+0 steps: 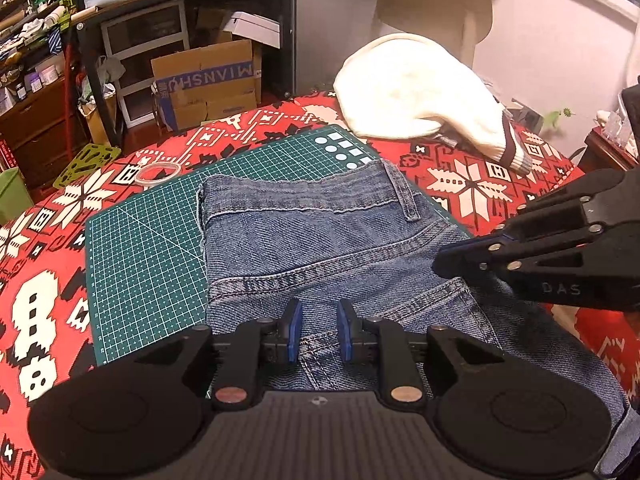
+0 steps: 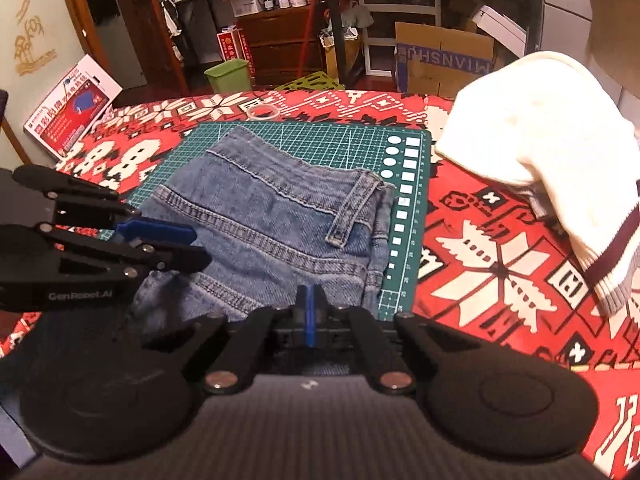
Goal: Fold clothes
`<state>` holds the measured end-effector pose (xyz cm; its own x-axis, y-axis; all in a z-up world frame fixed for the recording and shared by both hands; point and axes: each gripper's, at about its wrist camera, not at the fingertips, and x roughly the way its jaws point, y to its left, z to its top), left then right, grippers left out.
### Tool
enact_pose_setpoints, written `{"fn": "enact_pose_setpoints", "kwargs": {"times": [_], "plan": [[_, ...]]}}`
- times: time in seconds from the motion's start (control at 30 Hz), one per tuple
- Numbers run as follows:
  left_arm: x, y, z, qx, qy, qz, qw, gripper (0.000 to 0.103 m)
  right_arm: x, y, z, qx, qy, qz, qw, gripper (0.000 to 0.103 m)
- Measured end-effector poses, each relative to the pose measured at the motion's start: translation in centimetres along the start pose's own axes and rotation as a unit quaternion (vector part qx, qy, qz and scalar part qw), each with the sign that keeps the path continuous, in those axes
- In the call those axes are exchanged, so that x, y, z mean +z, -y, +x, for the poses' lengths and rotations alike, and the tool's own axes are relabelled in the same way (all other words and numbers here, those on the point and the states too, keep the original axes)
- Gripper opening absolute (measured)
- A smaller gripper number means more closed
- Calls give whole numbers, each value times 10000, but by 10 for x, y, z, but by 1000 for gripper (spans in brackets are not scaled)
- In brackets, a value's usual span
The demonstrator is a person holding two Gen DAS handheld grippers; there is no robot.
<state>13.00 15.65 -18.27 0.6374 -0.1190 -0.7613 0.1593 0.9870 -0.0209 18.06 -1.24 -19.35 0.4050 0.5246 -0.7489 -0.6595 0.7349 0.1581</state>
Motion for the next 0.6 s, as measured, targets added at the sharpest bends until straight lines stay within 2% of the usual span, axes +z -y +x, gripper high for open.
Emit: {"fn": "enact_pose_setpoints", "kwargs": {"times": [0.27, 0.3, 0.37, 0.5, 0.6], "plan": [[0, 2, -4, 59, 57, -101, 9999, 20, -15, 11, -22, -177, -39, 125, 9998, 1], [0, 2, -7, 72, 90, -149, 9998, 20, -17, 12, -26, -176, -21, 159, 9997, 10], [-1, 2, -19, 12, 205, -287, 9994, 20, -21, 12, -38, -154, 39, 246, 9996, 12], [-11, 4, -47, -211, 387, -535, 9976, 20, -25, -9, -58, 3, 219, -36, 9998, 12], [-26, 9, -57, -137, 306, -562, 9979, 18, -33, -22, -51, 79, 94, -157, 9998, 12]]}}
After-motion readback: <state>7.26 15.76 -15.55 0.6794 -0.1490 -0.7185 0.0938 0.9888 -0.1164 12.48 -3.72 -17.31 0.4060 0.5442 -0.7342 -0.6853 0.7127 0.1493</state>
